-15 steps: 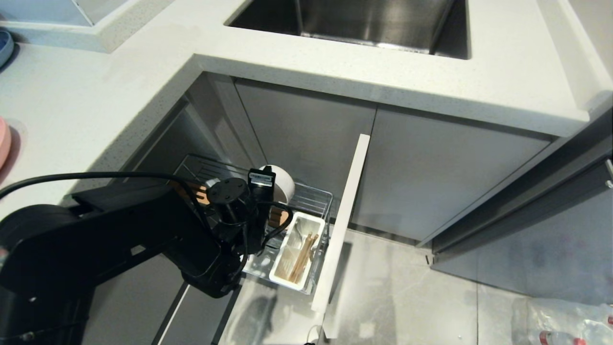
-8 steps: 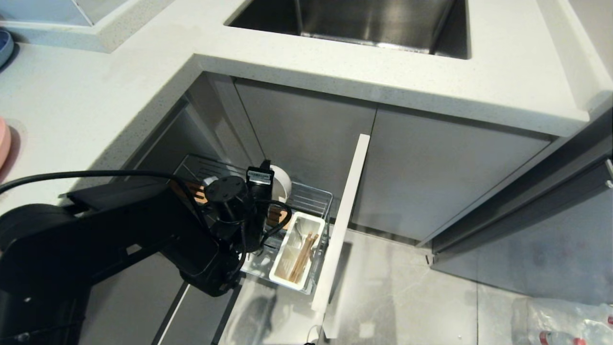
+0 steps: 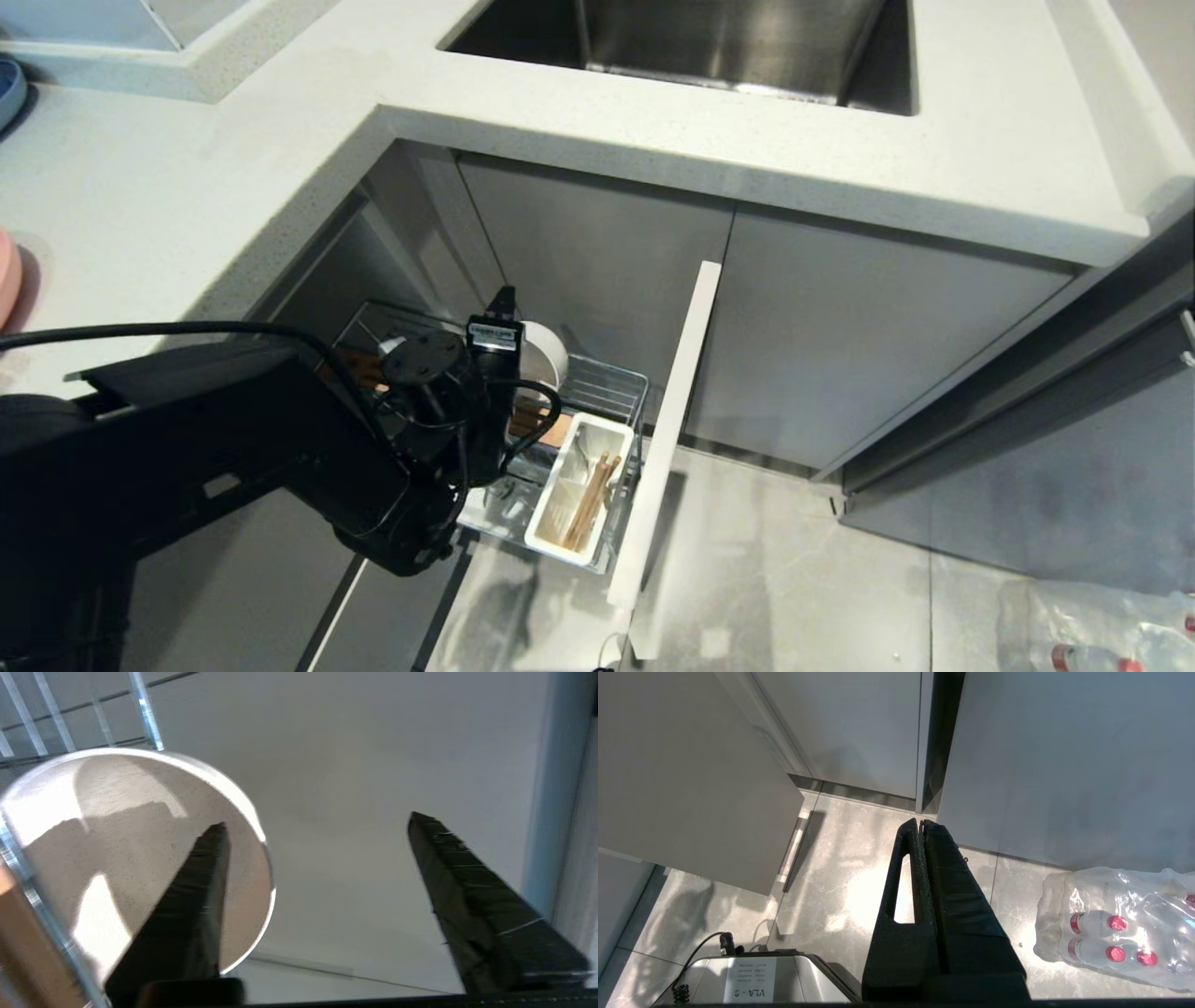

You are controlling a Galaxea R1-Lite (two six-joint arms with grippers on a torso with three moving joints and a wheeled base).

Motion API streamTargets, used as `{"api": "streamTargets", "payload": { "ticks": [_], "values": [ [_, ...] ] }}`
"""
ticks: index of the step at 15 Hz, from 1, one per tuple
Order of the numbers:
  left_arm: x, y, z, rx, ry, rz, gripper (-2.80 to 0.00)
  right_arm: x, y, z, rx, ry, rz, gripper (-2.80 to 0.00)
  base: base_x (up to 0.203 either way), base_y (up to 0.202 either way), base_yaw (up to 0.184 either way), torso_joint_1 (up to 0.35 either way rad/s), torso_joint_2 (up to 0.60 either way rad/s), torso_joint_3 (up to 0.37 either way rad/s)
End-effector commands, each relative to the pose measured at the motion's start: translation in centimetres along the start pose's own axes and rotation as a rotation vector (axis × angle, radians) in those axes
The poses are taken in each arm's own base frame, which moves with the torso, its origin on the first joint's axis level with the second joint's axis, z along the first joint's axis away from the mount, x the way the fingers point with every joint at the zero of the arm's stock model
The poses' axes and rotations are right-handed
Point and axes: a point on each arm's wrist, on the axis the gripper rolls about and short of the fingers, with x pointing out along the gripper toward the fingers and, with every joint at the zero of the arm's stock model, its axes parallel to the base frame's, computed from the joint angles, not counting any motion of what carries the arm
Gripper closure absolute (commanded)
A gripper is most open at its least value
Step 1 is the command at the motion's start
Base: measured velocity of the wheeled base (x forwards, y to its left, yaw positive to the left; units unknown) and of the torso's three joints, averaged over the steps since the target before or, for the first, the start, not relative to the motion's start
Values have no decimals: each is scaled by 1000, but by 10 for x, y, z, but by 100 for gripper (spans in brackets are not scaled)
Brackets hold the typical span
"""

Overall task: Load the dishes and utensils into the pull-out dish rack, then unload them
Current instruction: Pick up the bowl and place it in the cupboard, then pick up the chopsticks and place it in the cupboard

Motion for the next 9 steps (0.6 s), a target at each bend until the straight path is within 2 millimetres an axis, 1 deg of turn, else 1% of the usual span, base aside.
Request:
{"api": "streamTargets", "payload": {
  "ticks": [1, 4, 6, 7, 8, 9],
  "values": [
    [-4, -16, 7, -18, -7, -15, -280, 0, 0, 0, 0, 2, 0, 0, 0, 0, 0, 0, 0, 0],
    [-15, -31, 12, -5, -3, 20, -280, 0, 0, 0, 0, 2, 0, 0, 0, 0, 0, 0, 0, 0],
    [-22, -38, 8, 4, -17, 52, -280, 0, 0, 0, 0, 2, 0, 0, 0, 0, 0, 0, 0, 0],
    [-25, -39, 7, 10, -16, 65, 0, 0, 0, 0, 0, 2, 0, 0, 0, 0, 0, 0, 0, 0],
    [-27, -43, 7, 16, -7, 74, 0, 0, 0, 0, 0, 2, 0, 0, 0, 0, 0, 0, 0, 0],
    [-31, -51, 11, 23, 3, 84, 0, 0, 0, 0, 0, 2, 0, 0, 0, 0, 0, 0, 0, 0]
  ]
}}
